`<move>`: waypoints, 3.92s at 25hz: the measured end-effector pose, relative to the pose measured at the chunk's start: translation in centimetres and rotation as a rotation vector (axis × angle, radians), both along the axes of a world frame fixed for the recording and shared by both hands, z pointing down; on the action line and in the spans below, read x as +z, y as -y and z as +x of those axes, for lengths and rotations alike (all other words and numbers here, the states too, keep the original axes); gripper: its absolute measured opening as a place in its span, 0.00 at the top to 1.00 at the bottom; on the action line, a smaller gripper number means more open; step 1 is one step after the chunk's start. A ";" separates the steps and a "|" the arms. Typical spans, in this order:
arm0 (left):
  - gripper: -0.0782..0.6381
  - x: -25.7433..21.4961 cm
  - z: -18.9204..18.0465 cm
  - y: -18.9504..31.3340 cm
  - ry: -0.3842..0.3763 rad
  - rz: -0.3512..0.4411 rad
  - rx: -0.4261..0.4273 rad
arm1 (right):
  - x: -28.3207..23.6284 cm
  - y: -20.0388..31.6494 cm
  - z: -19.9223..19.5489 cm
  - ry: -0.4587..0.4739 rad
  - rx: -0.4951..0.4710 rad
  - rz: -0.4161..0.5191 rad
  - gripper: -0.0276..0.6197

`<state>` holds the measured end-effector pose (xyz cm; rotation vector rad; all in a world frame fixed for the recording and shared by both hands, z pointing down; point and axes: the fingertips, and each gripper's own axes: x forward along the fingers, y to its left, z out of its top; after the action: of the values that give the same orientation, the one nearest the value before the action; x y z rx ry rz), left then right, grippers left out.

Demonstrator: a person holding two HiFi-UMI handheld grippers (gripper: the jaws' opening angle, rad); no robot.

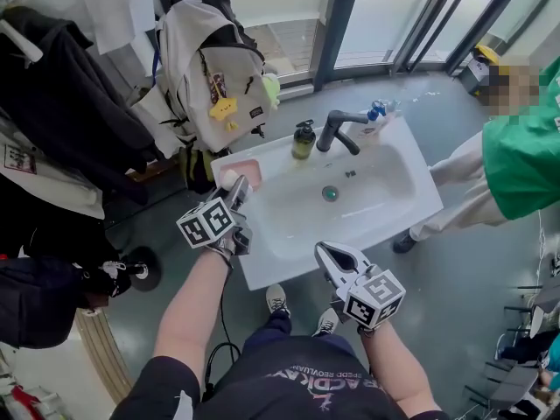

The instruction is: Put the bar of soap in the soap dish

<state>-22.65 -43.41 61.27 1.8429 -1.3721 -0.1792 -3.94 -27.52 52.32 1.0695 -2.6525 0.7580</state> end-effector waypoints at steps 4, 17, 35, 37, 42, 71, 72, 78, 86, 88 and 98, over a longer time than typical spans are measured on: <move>0.67 1.7 -0.1 1.9 0.007 -0.034 -0.018 | 0.8 -0.3 1.0 -0.015 0.029 -0.024 0.94; 0.67 5.6 0.1 5.1 0.081 -0.131 -0.049 | 2.4 0.0 2.7 -0.027 0.086 -0.069 0.94; 0.66 7.1 0.2 7.2 0.105 -0.181 -0.113 | 3.3 0.4 4.2 -0.017 0.122 -0.097 0.94; 0.66 7.0 0.2 7.2 0.109 -0.179 -0.123 | 3.2 0.5 4.2 -0.016 0.120 -0.095 0.94; 0.66 6.9 -0.4 6.8 0.125 -0.175 -0.142 | 3.2 0.7 4.3 -0.011 0.121 -0.094 0.94; 0.80 3.0 -5.4 3.7 0.209 -0.052 -0.142 | 2.7 0.6 0.0 0.027 0.045 -0.072 0.94; 0.87 2.7 -5.4 3.4 0.211 -0.042 -0.128 | 2.6 0.6 -0.1 0.028 0.042 -0.068 0.94; 0.88 -0.4 -3.4 0.6 0.184 0.032 -0.016 | 1.8 0.6 -0.4 0.049 0.030 -0.042 0.94; 0.88 -5.4 2.7 -6.3 0.184 0.099 0.180 | 0.2 -0.2 0.8 0.070 -0.008 -0.012 0.94; 0.88 -6.7 4.5 -8.4 0.185 0.119 0.225 | -0.3 -0.7 1.5 0.073 -0.021 -0.002 0.94; 0.88 -11.4 13.9 -19.2 0.191 0.177 0.395 | -3.0 -5.7 5.9 0.092 -0.091 0.013 0.94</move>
<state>-8.80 -24.19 49.82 2.2880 -1.1131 0.0850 1.95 -21.86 49.35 0.9312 -2.7646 0.7911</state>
